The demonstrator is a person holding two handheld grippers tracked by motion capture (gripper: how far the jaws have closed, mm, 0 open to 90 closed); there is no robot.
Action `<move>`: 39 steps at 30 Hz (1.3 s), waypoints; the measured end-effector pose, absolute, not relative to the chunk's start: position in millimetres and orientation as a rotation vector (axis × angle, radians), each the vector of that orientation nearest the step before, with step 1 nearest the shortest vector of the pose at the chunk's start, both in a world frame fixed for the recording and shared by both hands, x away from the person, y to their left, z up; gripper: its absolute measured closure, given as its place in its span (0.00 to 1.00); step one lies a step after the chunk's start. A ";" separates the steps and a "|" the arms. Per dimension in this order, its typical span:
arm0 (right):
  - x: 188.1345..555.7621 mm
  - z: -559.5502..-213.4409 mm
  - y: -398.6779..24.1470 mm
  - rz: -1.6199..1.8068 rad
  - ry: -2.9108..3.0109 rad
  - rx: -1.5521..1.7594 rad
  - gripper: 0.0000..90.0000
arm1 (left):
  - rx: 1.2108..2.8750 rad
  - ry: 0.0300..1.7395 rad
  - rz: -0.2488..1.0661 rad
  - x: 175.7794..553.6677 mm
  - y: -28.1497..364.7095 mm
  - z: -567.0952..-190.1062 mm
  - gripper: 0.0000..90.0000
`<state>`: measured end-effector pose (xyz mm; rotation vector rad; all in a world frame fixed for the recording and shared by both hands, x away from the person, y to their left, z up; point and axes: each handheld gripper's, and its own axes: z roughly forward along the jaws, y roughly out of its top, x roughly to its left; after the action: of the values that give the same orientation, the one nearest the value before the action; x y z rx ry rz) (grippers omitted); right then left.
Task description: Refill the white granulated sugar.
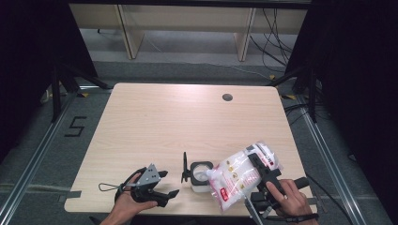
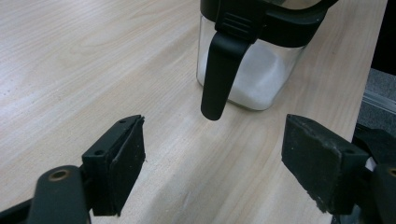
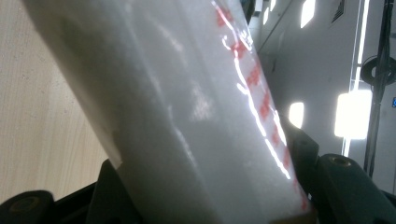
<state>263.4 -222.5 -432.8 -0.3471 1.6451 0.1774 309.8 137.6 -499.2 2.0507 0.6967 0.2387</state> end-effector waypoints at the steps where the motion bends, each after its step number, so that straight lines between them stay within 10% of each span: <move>1: 263.5 -432.8 -222.7 0.179 1.646 -0.346 0.53 | 2.055 0.693 0.241 309.5 138.0 -499.4 0.23; 39: 263.6 -431.9 -223.5 0.174 1.649 -0.346 0.53 | 2.051 0.696 0.236 309.7 137.8 -499.1 0.23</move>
<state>263.6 -223.5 -431.9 -0.3462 1.6492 0.1742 309.7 137.8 -499.1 2.0513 0.6960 0.2359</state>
